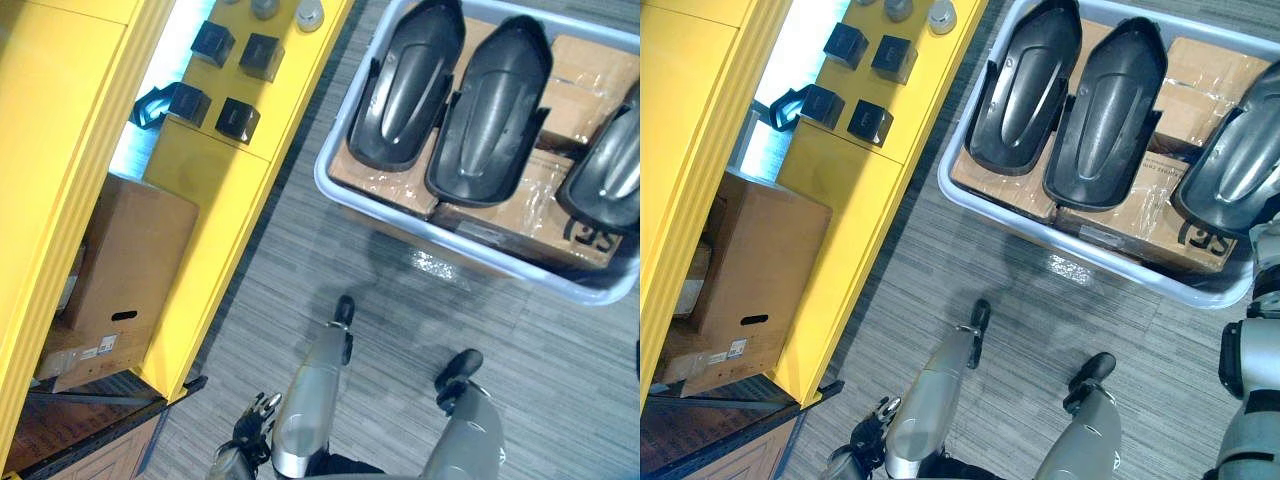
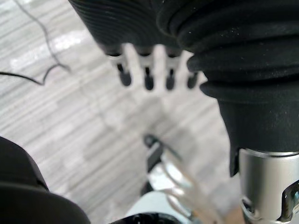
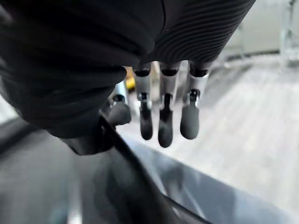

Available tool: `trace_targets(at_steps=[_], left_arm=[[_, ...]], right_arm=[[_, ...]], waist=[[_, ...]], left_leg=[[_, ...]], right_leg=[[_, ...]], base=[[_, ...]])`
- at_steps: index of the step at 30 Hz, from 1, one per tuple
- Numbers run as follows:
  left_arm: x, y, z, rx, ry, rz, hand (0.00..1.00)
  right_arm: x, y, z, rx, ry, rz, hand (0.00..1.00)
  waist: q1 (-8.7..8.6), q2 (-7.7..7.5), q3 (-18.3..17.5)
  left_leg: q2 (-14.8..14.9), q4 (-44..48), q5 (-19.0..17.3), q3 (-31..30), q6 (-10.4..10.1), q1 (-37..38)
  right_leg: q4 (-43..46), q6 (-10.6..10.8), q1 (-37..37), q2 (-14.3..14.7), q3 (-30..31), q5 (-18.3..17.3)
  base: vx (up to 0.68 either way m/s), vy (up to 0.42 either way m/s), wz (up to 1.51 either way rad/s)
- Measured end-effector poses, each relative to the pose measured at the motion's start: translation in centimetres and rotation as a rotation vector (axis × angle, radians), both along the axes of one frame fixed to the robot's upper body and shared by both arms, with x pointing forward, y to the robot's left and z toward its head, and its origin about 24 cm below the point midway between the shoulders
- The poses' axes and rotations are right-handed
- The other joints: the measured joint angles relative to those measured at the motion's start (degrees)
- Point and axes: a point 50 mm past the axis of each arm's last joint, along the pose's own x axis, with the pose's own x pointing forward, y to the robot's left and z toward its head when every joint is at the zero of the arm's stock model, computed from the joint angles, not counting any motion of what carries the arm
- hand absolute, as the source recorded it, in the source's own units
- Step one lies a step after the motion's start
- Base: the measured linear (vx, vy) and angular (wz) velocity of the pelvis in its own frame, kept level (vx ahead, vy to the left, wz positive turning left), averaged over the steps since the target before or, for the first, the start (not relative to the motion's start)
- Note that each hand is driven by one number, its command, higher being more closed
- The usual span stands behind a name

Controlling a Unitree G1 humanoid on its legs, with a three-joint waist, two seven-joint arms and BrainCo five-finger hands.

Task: Walk over and take plastic housings, then place them on the shelf

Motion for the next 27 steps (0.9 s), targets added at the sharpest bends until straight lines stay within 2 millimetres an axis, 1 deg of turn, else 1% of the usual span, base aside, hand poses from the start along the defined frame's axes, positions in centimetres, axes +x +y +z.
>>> trace_targets(at_steps=[1,4,5,7,9,10,11,12,13,14,15,16,17,18,19,20,21,22,23,25,26,27], left_arm=[[0.0,0.1,0.0,0.000,-0.002,0.004,0.00],[0.3,0.9,0.4,-0.034,-0.028,0.095,0.00],[0.3,0.9,0.4,-0.042,-0.031,0.113,0.00],[0.4,1.5,0.6,-0.054,-0.042,0.180,0.00],[0.4,2.2,0.8,-0.029,-0.049,0.230,0.00],[0.7,3.1,1.2,0.025,-0.064,0.275,0.00],[1.5,4.2,2.2,0.094,-0.115,0.319,0.00],[2.1,4.9,2.8,0.131,-0.154,0.335,0.00],[3.5,6.1,4.8,0.205,-0.249,0.366,0.00],[5.0,7.3,7.2,0.264,-0.368,0.402,0.00],[5.7,7.8,8.4,0.296,-0.425,0.413,0.00],[6.6,8.6,10.7,0.350,-0.523,0.429,0.00],[7.3,9.2,12.7,0.387,-0.607,0.450,0.00],[7.5,9.4,13.6,0.399,-0.641,0.455,0.00],[8.0,9.5,15.2,0.418,-0.712,0.442,0.00],[8.2,9.3,15.8,0.415,-0.744,0.435,0.00],[8.6,8.7,16.8,0.409,-0.791,0.404,0.00],[9.0,7.8,17.6,0.399,-0.826,0.339,0.00],[9.2,7.3,17.8,0.386,-0.841,0.306,0.00],[10.2,5.4,18.4,0.334,-0.878,0.178,0.00],[10.4,5.0,18.4,0.322,-0.876,0.147,0.00],[10.7,4.0,18.3,0.297,-0.877,0.087,0.00]], right_arm=[[0.3,0.4,0.3,-0.017,-0.011,0.019,1.00],[2.2,3.2,1.0,-0.076,-0.069,0.134,1.00],[2.4,3.5,1.1,-0.087,-0.082,0.145,1.00],[3.0,4.9,1.6,-0.135,-0.118,0.183,1.00],[3.4,6.2,1.1,-0.152,-0.146,0.220,1.00],[3.7,7.2,0.4,-0.158,-0.165,0.252,1.00],[3.7,8.1,-0.4,-0.153,-0.187,0.286,1.00],[3.7,8.5,-0.8,-0.150,-0.202,0.297,1.00],[3.3,9.1,-1.5,-0.135,-0.247,0.312,1.00],[2.8,9.6,-2.3,-0.118,-0.287,0.323,1.00],[2.5,9.9,-2.9,-0.112,-0.299,0.325,1.00],[1.9,10.4,-4.1,-0.102,-0.313,0.329,1.00],[1.3,11.0,-5.7,-0.089,-0.310,0.339,1.00],[1.0,11.3,-6.5,-0.092,-0.303,0.339,1.00],[0.6,11.9,-7.5,-0.097,-0.291,0.347,1.00],[0.4,12.1,-7.9,-0.102,-0.288,0.350,1.00],[-0.1,12.4,-8.6,-0.115,-0.271,0.356,1.00],[-0.3,12.5,-9.0,-0.138,-0.254,0.360,1.00],[-0.4,12.6,-9.0,-0.147,-0.251,0.365,1.00],[-0.4,13.5,-8.0,-0.207,-0.289,0.404,1.00],[-0.4,13.7,-7.7,-0.225,-0.299,0.419,1.00],[-0.5,14.2,-7.3,-0.265,-0.315,0.448,1.00]], waist=[[0.02,-0.32,0.2],[-0.23,-2.53,1.6],[-0.27,-2.86,1.8],[-0.83,-4.73,2.2],[-1.34,-6.63,2.2],[-1.49,-8.39,2.2],[-1.65,-10.29,2.1],[-1.80,-11.15,2.0],[-2.10,-12.82,2.0],[-2.49,-14.20,1.9],[-2.59,-14.74,1.7],[-2.84,-16.04,0.6],[-3.22,-17.27,-1.4],[-3.57,-17.78,-2.4],[-4.27,-18.46,-3.3],[-4.51,-18.65,-3.7],[-4.77,-18.96,-5.7],[-5.09,-18.89,-7.8],[-5.19,-18.84,-8.6],[-5.82,-17.84,-10.9],[-5.78,-17.72,-11.6],[-5.97,-17.21,-12.7]], left_leg=[[0.2,-0.1,0.0,0.0,0.0,0.3],[1.1,-0.2,-0.1,0.2,-0.2,2.3],[1.2,-0.4,-0.1,0.2,-0.2,2.8],[1.2,-1.5,-0.1,0.4,-0.3,4.6],[1.3,-2.6,0.0,1.0,-0.4,6.4],[1.7,-3.3,0.0,1.7,-0.4,8.0],[2.0,-4.3,0.1,2.0,-0.6,9.8],[2.0,-4.9,0.2,2.0,-0.8,10.6],[2.1,-6.5,0.5,1.9,-1.2,12.6],[2.1,-8.3,0.8,1.9,-1.6,14.8],[2.1,-9.0,1.0,2.0,-1.7,15.8],[2.0,-10.2,1.3,2.6,-1.8,17.3],[1.9,-11.3,1.5,2.9,-1.9,18.0],[1.9,-11.8,1.5,3.0,-1.9,18.3],[1.8,-12.8,1.5,3.1,-2.0,20.2],[1.7,-13.4,1.5,3.2,-2.0,21.1],[1.6,-14.6,1.6,3.5,-2.1,22.2],[1.6,-15.5,1.6,3.8,-2.1,23.1],[1.7,-16.1,1.7,4.5,-2.2,23.7],[2.1,-17.4,1.7,5.8,-2.2,26.4],[2.1,-18.1,1.7,6.4,-2.2,27.3],[2.1,-18.9,1.8,7.1,-2.1,28.8]], right_leg=[[-0.2,0.0,0.3,0.2,0.0,0.0],[-1.4,-0.1,2.7,1.2,0.0,0.1],[-1.6,-0.1,3.2,1.3,-0.1,0.1],[-2.7,0.0,5.0,1.5,-0.3,0.1],[-3.6,0.0,6.6,1.6,-0.4,0.1],[-4.7,0.1,8.2,1.9,-0.3,0.2],[-5.9,0.0,9.9,2.4,-0.3,0.4],[-6.6,0.0,10.7,2.6,-0.5,0.5],[-8.1,0.0,12.7,2.9,-1.0,0.8],[-9.6,0.0,14.8,3.2,-1.5,1.1],[-10.1,0.1,15.8,3.2,-1.6,1.2],[-11.0,0.2,16.9,3.2,-1.6,1.4],[-11.9,0.4,17.4,3.3,-1.6,1.4],[-12.5,0.4,17.9,3.4,-1.6,1.6],[-13.6,0.6,19.6,3.6,-1.8,2.0],[-14.2,0.7,20.5,3.6,-1.8,2.1],[-15.5,0.8,21.4,3.7,-1.8,2.5],[-16.7,0.8,22.2,3.9,-1.7,3.2],[-17.0,0.7,22.4,3.9,-1.6,3.5],[-18.6,0.6,24.4,4.2,-1.2,4.7],[-18.8,0.6,24.6,4.1,-1.0,4.9],[-19.1,0.6,25.3,4.2,-0.3,5.5]], base=[[0.01,-0.022,-0.04],[0.02,-0.020,-0.06],[0.00,0.000,0.00],[0.03,-0.017,0.05],[0.05,-0.015,-0.04],[0.06,-0.032,-0.11],[0.06,-0.041,-0.09],[0.06,-0.059,0.00],[0.06,-0.074,0.08],[0.06,-0.074,0.08],[0.07,-0.070,0.01],[0.08,-0.050,-0.06],[0.08,-0.041,-0.06],[0.09,-0.025,-0.03],[0.08,-0.015,0.00],[0.07,-0.013,-0.04],[0.07,-0.007,-0.04],[0.07,-0.003,-0.10],[0.08,0.010,-0.17],[0.05,0.015,-0.25],[0.04,0.016,-0.29],[0.04,0.038,-0.39]])
